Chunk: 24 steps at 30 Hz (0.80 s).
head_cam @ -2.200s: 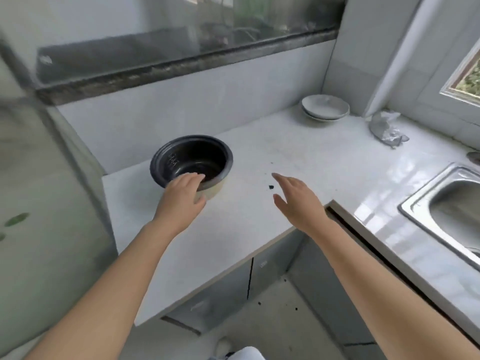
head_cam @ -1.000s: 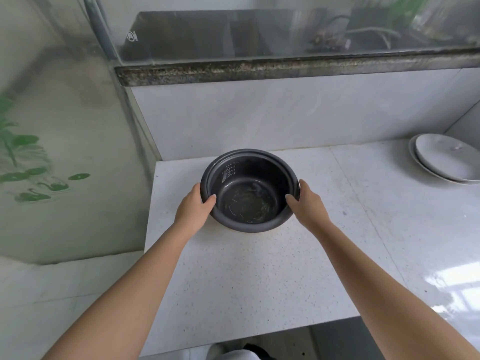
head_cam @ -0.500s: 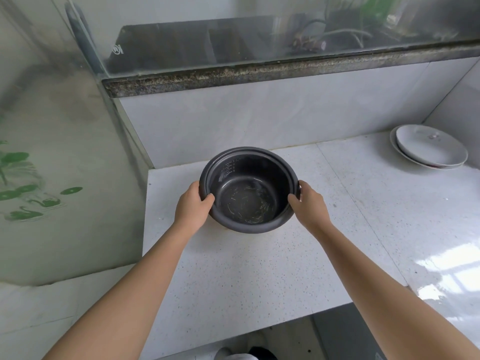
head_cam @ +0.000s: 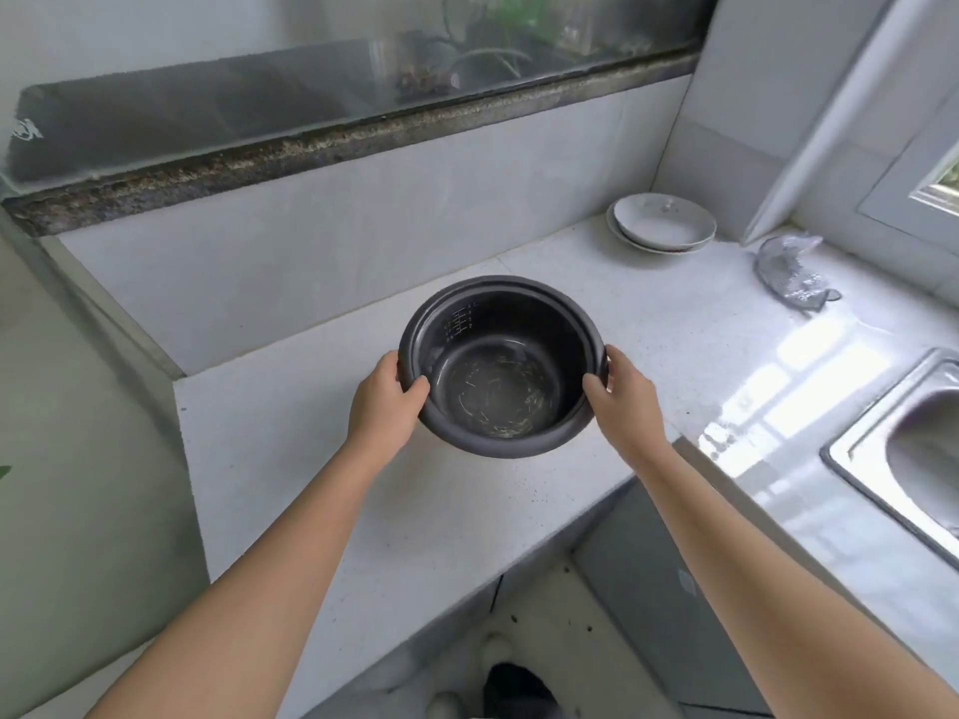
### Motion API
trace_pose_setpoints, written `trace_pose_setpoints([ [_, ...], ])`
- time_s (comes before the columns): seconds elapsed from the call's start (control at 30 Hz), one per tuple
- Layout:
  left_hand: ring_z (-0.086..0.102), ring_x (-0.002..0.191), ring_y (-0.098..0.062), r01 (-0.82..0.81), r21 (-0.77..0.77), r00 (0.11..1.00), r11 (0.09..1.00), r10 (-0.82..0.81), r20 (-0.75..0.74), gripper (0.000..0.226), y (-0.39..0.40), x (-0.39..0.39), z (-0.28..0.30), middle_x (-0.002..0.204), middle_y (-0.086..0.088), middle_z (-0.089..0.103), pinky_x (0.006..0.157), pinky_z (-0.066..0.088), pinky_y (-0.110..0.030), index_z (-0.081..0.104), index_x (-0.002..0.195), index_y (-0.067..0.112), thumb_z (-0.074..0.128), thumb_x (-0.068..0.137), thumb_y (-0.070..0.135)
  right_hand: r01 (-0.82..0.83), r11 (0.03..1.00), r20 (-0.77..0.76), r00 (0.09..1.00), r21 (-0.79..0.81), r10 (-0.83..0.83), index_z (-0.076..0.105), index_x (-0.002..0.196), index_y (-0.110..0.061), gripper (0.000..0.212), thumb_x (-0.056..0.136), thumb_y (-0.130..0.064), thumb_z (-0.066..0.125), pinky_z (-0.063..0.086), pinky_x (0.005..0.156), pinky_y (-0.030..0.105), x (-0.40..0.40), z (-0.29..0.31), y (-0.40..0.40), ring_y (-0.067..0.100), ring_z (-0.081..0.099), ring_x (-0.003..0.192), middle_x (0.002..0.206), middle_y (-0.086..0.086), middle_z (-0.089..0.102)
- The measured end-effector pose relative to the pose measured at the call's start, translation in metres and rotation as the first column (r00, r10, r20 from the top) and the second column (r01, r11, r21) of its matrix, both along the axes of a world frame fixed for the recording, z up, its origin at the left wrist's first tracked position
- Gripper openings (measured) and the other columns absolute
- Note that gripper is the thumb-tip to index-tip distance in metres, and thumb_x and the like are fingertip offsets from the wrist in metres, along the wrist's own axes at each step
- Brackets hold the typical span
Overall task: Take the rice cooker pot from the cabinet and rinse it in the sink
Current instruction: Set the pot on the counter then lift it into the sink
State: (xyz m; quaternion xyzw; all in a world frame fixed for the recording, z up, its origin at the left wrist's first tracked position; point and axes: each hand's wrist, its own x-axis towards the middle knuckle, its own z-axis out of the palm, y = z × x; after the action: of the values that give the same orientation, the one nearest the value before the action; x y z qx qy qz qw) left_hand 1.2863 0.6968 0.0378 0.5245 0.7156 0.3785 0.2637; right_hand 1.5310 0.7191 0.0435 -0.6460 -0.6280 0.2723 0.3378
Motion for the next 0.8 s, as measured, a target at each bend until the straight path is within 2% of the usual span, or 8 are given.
trace_pose_setpoints([
  [0.1, 0.052, 0.072, -0.010, 0.085, 0.011, 0.996, 0.996, -0.085, 0.029, 0.012, -0.001, 0.030, -0.002, 0.077, 0.012, 0.057, 0.060, 0.040, -0.022, 0.054, 0.095, 0.021, 0.054, 0.084, 0.016, 0.102, 0.995, -0.033, 0.994, 0.024, -0.101, 0.055, 0.100, -0.015, 0.015, 0.089, -0.012, 0.045, 0.039, 0.049, 0.012, 0.030, -0.003, -0.027, 0.004, 0.051, 0.060, 0.071, -0.007, 0.057],
  [0.2, 0.053, 0.072, -0.012, 0.174, 0.006, 0.983, 0.985, -0.174, 0.051, 0.013, -0.004, 0.063, -0.006, 0.075, 0.013, 0.057, 0.061, 0.040, -0.021, 0.055, 0.095, 0.021, 0.054, 0.083, 0.016, 0.195, 0.980, -0.067, 0.979, 0.048, -0.191, 0.053, 0.094, -0.020, 0.014, 0.088, -0.011, 0.044, 0.039, 0.051, 0.004, 0.061, -0.005, -0.056, -0.001, 0.053, 0.059, 0.069, -0.011, 0.055],
  [0.33, 0.056, 0.077, -0.017, 0.292, 0.001, 0.955, 0.957, -0.291, 0.064, 0.016, -0.014, 0.107, -0.006, 0.080, 0.006, 0.060, 0.064, 0.041, -0.021, 0.058, 0.098, 0.018, 0.055, 0.083, 0.016, 0.307, 0.951, -0.061, 0.951, 0.045, -0.304, 0.052, 0.094, -0.023, 0.014, 0.087, -0.013, 0.044, 0.040, 0.052, 0.013, 0.100, -0.004, -0.092, 0.004, 0.052, 0.062, 0.072, -0.008, 0.057],
  [0.43, 0.057, 0.082, -0.020, 0.364, 0.005, 0.929, 0.931, -0.363, 0.070, 0.017, -0.022, 0.140, -0.003, 0.087, 0.001, 0.064, 0.066, 0.043, -0.027, 0.058, 0.100, 0.019, 0.055, 0.083, 0.017, 0.384, 0.922, -0.095, 0.921, 0.051, -0.378, 0.054, 0.094, -0.021, 0.016, 0.086, -0.013, 0.044, 0.045, 0.055, 0.023, 0.129, -0.002, -0.118, 0.009, 0.054, 0.065, 0.072, -0.007, 0.058],
  [0.53, 0.059, 0.086, -0.023, 0.423, 0.030, 0.902, 0.906, -0.423, 0.084, 0.018, -0.034, 0.174, 0.002, 0.090, -0.001, 0.065, 0.074, 0.046, -0.035, 0.059, 0.100, 0.019, 0.055, 0.082, 0.017, 0.461, 0.884, -0.147, 0.883, 0.081, -0.446, 0.055, 0.096, -0.024, 0.019, 0.085, -0.010, 0.046, 0.044, 0.054, 0.010, 0.157, 0.001, -0.145, 0.004, 0.055, 0.067, 0.075, -0.010, 0.059],
  [0.6, 0.060, 0.086, -0.025, 0.456, 0.038, 0.884, 0.889, -0.458, 0.095, 0.016, -0.044, 0.200, 0.006, 0.090, -0.003, 0.067, 0.077, 0.048, -0.039, 0.059, 0.097, 0.020, 0.054, 0.082, 0.016, 0.499, 0.862, -0.179, 0.860, 0.087, -0.479, 0.057, 0.097, -0.021, 0.020, 0.084, -0.009, 0.047, 0.042, 0.054, 0.004, 0.178, 0.002, -0.165, 0.007, 0.056, 0.068, 0.078, -0.003, 0.062],
  [0.67, 0.061, 0.087, -0.027, 0.493, 0.043, 0.861, 0.869, -0.494, 0.120, 0.014, -0.056, 0.226, 0.008, 0.091, -0.007, 0.067, 0.077, 0.049, -0.040, 0.058, 0.094, 0.020, 0.054, 0.082, 0.016, 0.536, 0.840, -0.189, 0.837, 0.086, -0.514, 0.058, 0.097, -0.019, 0.022, 0.083, -0.007, 0.047, 0.041, 0.055, 0.003, 0.200, 0.006, -0.185, 0.011, 0.056, 0.070, 0.080, 0.000, 0.063],
  [0.8, 0.062, 0.086, -0.027, 0.581, 0.051, 0.800, 0.812, -0.582, 0.149, 0.012, -0.084, 0.277, 0.011, 0.090, -0.007, 0.068, 0.074, 0.049, -0.033, 0.057, 0.087, 0.027, 0.053, 0.082, 0.017, 0.608, 0.787, -0.169, 0.791, 0.106, -0.588, 0.059, 0.095, -0.021, 0.022, 0.082, -0.008, 0.048, 0.039, 0.056, 0.005, 0.242, 0.010, -0.232, 0.001, 0.052, 0.063, 0.075, -0.002, 0.061],
])
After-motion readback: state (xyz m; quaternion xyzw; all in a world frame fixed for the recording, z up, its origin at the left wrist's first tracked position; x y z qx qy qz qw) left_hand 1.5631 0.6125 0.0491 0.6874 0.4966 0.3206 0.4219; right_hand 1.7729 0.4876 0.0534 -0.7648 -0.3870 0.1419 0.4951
